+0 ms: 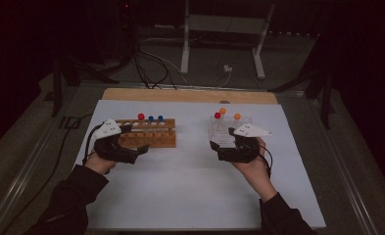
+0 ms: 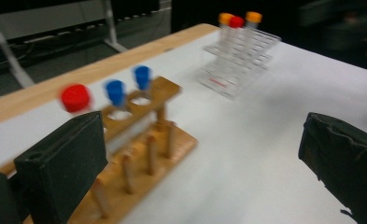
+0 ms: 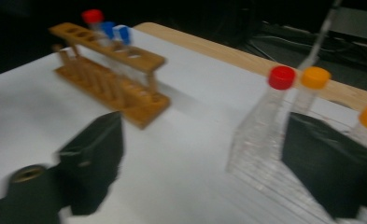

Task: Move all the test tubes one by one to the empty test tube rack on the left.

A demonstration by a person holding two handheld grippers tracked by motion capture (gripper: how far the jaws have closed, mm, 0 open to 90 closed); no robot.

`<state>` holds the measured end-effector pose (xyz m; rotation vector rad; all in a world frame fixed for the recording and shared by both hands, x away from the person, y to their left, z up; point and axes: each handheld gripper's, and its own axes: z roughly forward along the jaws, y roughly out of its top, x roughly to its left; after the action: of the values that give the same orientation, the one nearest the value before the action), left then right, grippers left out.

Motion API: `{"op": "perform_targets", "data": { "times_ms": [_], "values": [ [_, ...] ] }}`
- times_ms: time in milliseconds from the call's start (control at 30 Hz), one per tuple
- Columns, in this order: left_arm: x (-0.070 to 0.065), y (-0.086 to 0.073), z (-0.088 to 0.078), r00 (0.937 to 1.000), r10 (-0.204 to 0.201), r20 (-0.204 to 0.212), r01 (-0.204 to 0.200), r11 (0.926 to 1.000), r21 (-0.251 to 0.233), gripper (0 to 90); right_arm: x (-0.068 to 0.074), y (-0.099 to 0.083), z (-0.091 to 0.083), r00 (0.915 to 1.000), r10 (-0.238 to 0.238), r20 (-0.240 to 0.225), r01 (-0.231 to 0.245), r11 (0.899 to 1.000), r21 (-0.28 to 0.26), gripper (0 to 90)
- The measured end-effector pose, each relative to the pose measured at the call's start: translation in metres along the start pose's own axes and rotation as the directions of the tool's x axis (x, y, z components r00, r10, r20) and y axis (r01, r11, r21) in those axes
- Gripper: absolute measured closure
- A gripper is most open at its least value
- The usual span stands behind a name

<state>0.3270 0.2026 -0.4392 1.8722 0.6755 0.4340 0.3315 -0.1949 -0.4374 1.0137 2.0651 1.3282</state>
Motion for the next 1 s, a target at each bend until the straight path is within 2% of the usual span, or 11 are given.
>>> {"op": "perform_targets", "data": {
  "times_ms": [100,200,333,467,533,600,633,733,1000],
  "values": [
    [-0.013,-0.009,0.0,0.9994,0.02,0.028,-0.02,0.9998,0.003,1.3,-0.012,-0.002,0.012,0.9988,0.028,0.041,-0.029,1.0,0.01,33.6],
    [-0.024,-0.017,0.001,0.9981,0.02,0.059,-0.02,0.9998,0.004,1.3,-0.02,-0.004,0.023,0.9966,0.036,0.075,-0.038,0.999,0.025,45.0],
    [-0.033,-0.025,0.005,0.9967,0.028,0.076,-0.03,0.9994,0.019,1.3,-0.028,-0.003,0.035,0.9934,0.042,0.107,-0.048,0.997,0.059,53.2],
    [-0.037,-0.03,0.005,0.9955,0.029,0.09,-0.031,0.9993,0.023,1.3,-0.035,0.0,0.047,0.9903,0.061,0.125,-0.07,0.995,0.073,58.0],
    [-0.038,-0.032,0.005,0.9964,0.036,0.077,-0.038,0.9989,0.026,1.3,-0.038,0.001,0.053,0.989,0.073,0.129,-0.083,0.993,0.079,59.1],
    [-0.039,-0.035,0.005,0.9958,0.028,0.088,-0.03,0.9991,0.03,1.3,-0.04,0.001,0.058,0.987,0.084,0.137,-0.097,0.991,0.091,60.4],
    [-0.039,-0.035,0.005,0.9957,0.036,0.085,-0.039,0.9987,0.033,1.3,-0.041,0.001,0.061,0.9866,0.09,0.136,-0.103,0.99,0.093,61.1],
    [-0.04,-0.036,0.005,0.9951,0.031,0.094,-0.034,0.9989,0.031,1.3,-0.042,0.001,0.068,0.9826,0.094,0.16,-0.111,0.989,0.098,63.5],
    [-0.04,-0.037,0.005,0.9941,0.03,0.104,-0.034,0.999,0.03,1.3,-0.044,0.0,0.083,0.9799,0.103,0.171,-0.123,0.986,0.112,67.2]
  ]
}}
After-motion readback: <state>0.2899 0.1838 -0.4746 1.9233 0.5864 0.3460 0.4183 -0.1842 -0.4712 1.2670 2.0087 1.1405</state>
